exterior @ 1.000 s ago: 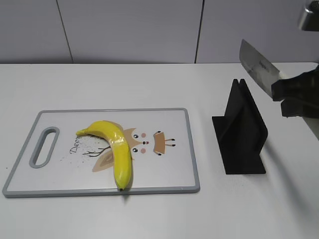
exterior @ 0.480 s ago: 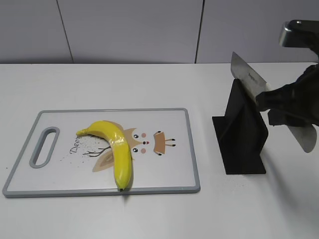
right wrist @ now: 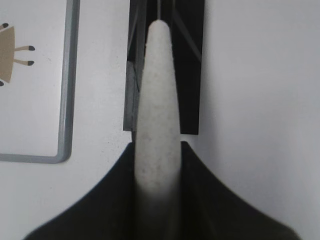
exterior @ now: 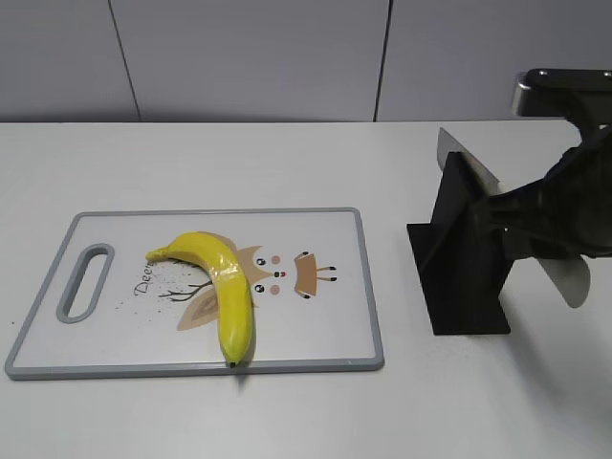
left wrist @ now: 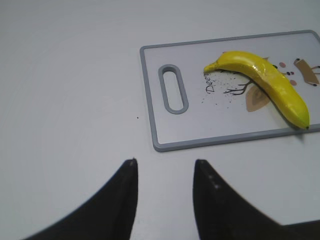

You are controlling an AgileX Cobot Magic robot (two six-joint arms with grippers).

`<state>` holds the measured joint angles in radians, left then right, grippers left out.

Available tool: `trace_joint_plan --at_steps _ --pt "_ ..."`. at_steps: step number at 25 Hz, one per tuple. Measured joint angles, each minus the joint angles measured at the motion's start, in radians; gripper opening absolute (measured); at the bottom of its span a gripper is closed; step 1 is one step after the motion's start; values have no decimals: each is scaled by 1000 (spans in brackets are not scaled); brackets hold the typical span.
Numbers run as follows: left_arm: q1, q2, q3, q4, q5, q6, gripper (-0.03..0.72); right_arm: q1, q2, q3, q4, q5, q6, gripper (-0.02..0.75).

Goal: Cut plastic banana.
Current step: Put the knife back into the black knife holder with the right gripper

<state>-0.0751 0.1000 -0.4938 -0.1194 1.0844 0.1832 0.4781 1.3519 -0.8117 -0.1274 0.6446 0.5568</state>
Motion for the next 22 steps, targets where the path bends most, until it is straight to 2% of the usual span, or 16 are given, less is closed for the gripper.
trace_joint_plan --at_steps 6,7,10,12,18,22 --pt "0 0 0 0 0 -1 365 0 10 0 38 16 -9 203" --pt "0 0 0 0 0 -1 365 0 10 0 41 17 -10 240" --pt "0 0 0 0 0 -1 365 0 10 0 47 18 -12 489" --pt "0 0 0 0 0 -1 365 0 10 0 49 20 -14 602" --pt "0 0 0 0 0 -1 365 0 -50 0 61 42 -67 630" --pt "0 0 0 0 0 -1 365 0 -169 6 86 110 -188 630"
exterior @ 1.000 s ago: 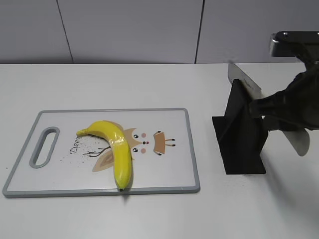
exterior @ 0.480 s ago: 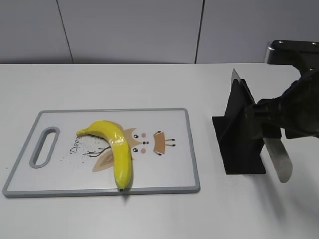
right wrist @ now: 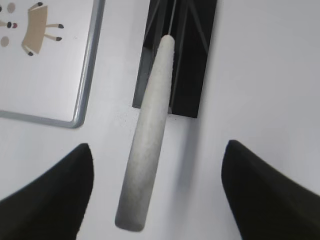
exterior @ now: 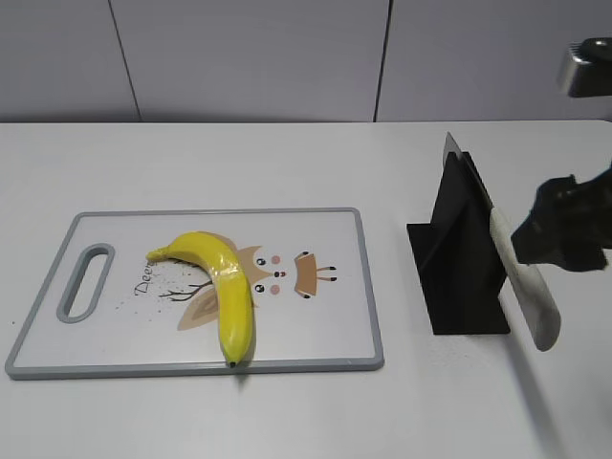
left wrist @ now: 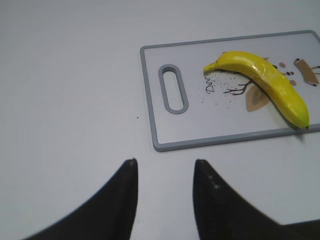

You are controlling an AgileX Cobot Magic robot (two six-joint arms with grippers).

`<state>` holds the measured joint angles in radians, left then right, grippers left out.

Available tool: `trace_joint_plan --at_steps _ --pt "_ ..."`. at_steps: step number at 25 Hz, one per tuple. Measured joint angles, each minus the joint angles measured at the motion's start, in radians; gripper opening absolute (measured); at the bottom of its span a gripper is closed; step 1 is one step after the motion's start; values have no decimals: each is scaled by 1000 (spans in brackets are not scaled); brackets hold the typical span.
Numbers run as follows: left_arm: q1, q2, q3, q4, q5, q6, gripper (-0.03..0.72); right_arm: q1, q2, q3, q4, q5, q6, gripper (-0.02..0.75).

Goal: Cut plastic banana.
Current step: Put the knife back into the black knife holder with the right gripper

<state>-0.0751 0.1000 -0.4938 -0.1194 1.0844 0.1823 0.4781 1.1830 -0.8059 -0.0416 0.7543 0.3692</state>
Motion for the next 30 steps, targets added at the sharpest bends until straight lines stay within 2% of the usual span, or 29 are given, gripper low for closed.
trace_joint_plan --at_steps 4,10,12,21,30 --pt "0 0 0 0 0 0 383 0 -177 76 23 12 -141 629" --pt "0 0 0 -2 0 0 560 0 -483 231 28 40 -208 615" --pt "0 0 0 -2 0 0 588 0 -588 272 29 70 -217 609" --pt "0 -29 0 -4 -1 0 589 0 -876 310 42 83 -269 580" --pt "0 -105 0 -7 1 0 589 0 -977 301 54 125 -275 580"
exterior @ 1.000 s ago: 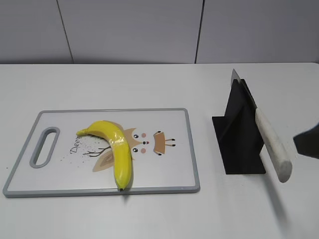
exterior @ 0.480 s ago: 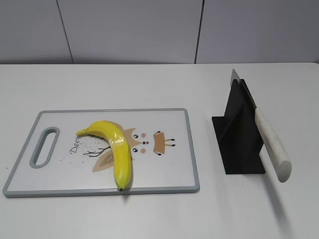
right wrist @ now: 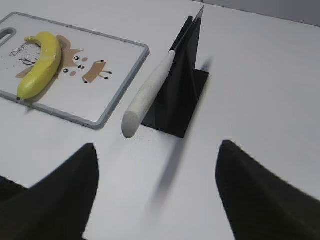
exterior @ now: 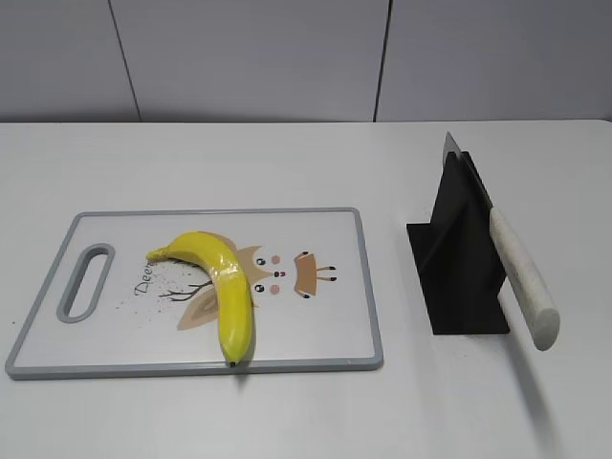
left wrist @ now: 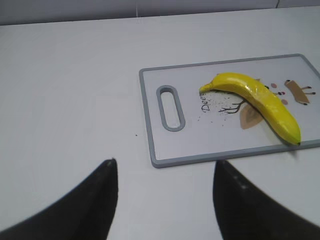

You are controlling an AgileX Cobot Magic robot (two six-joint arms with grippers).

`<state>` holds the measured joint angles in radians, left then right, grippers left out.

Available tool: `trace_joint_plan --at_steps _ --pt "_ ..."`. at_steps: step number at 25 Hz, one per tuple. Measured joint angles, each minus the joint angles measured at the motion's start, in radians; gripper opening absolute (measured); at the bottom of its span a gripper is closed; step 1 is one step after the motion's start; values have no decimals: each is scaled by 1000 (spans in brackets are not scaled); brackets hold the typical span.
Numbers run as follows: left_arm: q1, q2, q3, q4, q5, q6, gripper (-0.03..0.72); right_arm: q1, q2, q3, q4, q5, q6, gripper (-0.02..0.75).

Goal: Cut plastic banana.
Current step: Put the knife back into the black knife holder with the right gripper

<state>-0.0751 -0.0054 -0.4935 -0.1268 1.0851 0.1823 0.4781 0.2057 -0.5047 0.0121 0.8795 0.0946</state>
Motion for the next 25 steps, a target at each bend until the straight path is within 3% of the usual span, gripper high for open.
trace_joint_plan --at_steps 8,25 --pt "0 1 0 0 0 0 589 0 -1 1 32 157 -115 580" --pt "0 1 0 0 0 0 587 0 -3 6 32 167 -132 580"
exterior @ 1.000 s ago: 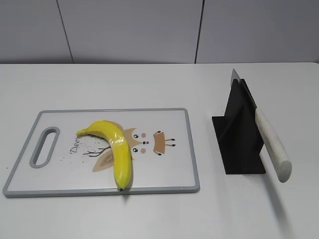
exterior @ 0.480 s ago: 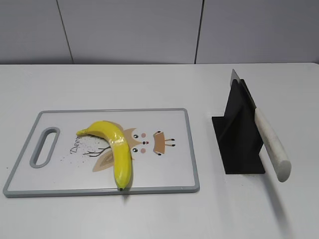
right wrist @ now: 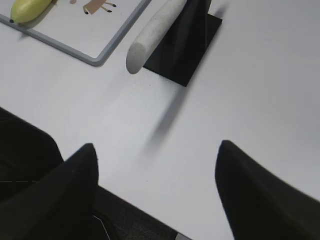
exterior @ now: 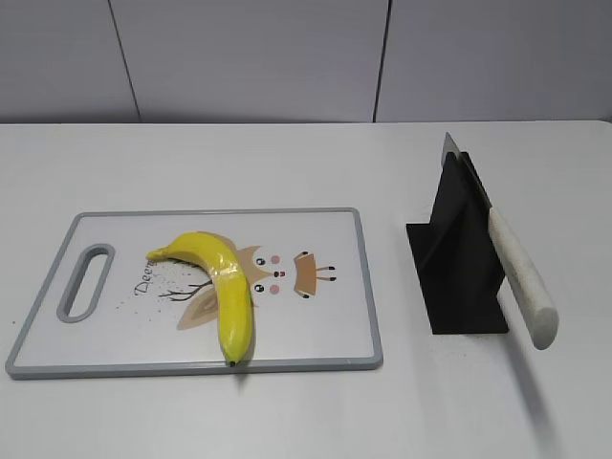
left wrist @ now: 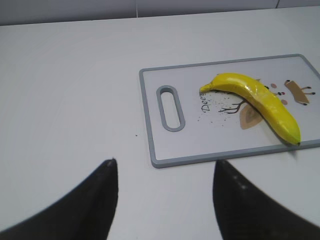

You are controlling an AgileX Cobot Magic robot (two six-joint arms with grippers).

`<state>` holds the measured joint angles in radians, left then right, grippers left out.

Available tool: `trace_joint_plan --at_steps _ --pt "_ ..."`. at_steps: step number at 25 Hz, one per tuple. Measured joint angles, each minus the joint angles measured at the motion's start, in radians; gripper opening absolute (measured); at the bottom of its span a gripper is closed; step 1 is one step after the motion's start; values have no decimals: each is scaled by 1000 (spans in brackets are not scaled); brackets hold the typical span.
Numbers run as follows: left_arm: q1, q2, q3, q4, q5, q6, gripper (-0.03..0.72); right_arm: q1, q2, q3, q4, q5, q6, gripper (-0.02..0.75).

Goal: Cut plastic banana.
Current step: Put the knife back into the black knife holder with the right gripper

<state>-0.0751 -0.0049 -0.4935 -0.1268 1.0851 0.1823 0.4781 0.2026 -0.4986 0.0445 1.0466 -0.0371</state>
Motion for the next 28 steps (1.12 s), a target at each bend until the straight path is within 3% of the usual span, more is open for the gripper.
trace_joint_plan --at_steps 13,23,28 --pt "0 0 0 -1 0 0 585 -14 -209 0 -2 3 -1 580" --pt "0 0 0 -4 0 0 583 -364 -209 0 -3 3 -1 580" --pt "0 0 0 -4 0 0 575 -398 -209 0 -3 4 -1 580"
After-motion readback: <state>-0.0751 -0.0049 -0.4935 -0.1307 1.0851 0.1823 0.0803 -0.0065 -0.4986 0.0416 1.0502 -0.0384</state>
